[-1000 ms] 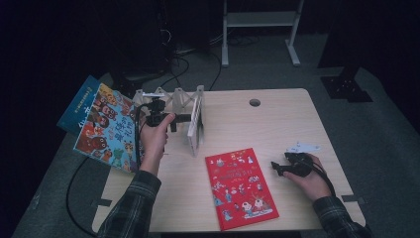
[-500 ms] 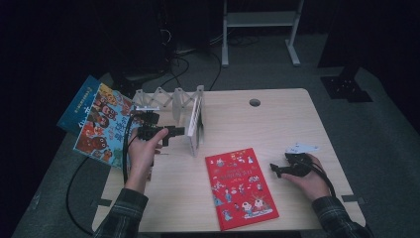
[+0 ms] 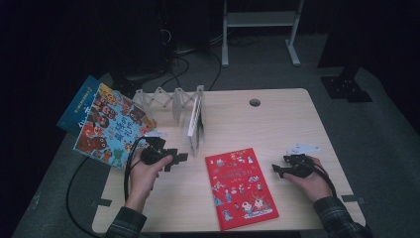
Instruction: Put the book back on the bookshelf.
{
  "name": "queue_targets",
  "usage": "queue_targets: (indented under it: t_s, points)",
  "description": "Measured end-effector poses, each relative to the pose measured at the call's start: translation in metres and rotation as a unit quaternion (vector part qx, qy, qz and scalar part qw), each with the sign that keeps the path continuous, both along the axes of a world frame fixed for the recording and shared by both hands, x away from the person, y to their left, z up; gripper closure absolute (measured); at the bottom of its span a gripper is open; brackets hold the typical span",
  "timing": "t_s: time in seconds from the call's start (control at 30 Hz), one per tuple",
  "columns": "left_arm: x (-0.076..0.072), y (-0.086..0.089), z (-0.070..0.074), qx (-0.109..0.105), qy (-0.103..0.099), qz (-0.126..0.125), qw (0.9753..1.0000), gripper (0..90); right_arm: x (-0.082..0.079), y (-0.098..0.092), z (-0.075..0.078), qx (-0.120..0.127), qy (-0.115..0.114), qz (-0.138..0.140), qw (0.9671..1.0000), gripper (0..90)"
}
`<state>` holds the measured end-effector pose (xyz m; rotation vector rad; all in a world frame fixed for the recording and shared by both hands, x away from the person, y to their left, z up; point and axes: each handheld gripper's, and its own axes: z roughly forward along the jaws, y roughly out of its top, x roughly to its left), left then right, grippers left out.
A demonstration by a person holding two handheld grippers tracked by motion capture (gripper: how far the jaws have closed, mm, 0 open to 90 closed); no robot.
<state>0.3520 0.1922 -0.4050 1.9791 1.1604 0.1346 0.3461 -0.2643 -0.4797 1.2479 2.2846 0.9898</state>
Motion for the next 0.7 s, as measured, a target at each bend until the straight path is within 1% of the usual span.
queue_targets:
  t_s: [0.07, 0.13, 0.2, 0.23, 0.27, 0.37, 0.43, 0.5, 0.57, 0.63, 0.67, 0.7]
  points:
    - [-0.006, -0.003, -0.007, -0.004, 0.006, -0.009, 0.9999, 44.2, -0.002, -0.001, 0.002, 0.010, 0.011, 0.003, 0.9999, 42.6]
    - [-0.011, -0.007, -0.013, -0.001, 0.009, -0.023, 0.9997, 43.8, -0.005, 0.000, 0.005, 0.019, 0.018, 0.007, 0.9996, 44.3]
    - [-0.016, -0.012, -0.018, -0.008, 0.014, -0.034, 0.9993, 42.6, -0.007, 0.001, 0.007, 0.036, 0.028, 0.012, 0.9989, 46.2]
    - [-0.018, -0.014, -0.020, -0.006, 0.010, -0.039, 0.9992, 42.6, -0.009, 0.002, 0.009, 0.041, 0.033, 0.016, 0.9985, 46.6]
    - [-0.020, -0.017, -0.022, -0.004, 0.012, -0.044, 0.9990, 42.8, -0.010, 0.004, 0.011, 0.044, 0.035, 0.022, 0.9982, 46.8]
    - [-0.024, -0.026, -0.028, -0.001, 0.017, -0.056, 0.9983, 43.6, -0.013, 0.009, 0.015, 0.064, 0.044, 0.033, 0.9964, 47.1]
    - [-0.025, -0.034, -0.032, 0.001, 0.024, -0.067, 0.9975, 43.4, -0.014, 0.012, 0.016, 0.074, 0.049, 0.044, 0.9951, 47.3]
    - [-0.027, -0.042, -0.037, 0.008, 0.030, -0.078, 0.9964, 43.6, -0.015, 0.015, 0.017, 0.081, 0.053, 0.052, 0.9939, 47.3]
    - [-0.028, -0.051, -0.043, 0.006, 0.039, -0.088, 0.9953, 43.7, -0.016, 0.018, 0.017, 0.091, 0.060, 0.058, 0.9923, 47.3]
    - [-0.028, -0.060, -0.049, 0.012, 0.046, -0.099, 0.9940, 43.7, -0.016, 0.021, 0.017, 0.094, 0.066, 0.062, 0.9914, 47.5]
    - [-0.028, -0.060, -0.049, 0.012, 0.046, -0.099, 0.9940, 43.6, -0.016, 0.022, 0.016, 0.096, 0.068, 0.065, 0.9910, 47.5]
    - [-0.029, -0.067, -0.054, 0.011, 0.052, -0.104, 0.9932, 43.6, -0.016, 0.024, 0.016, 0.098, 0.071, 0.067, 0.9903, 47.4]
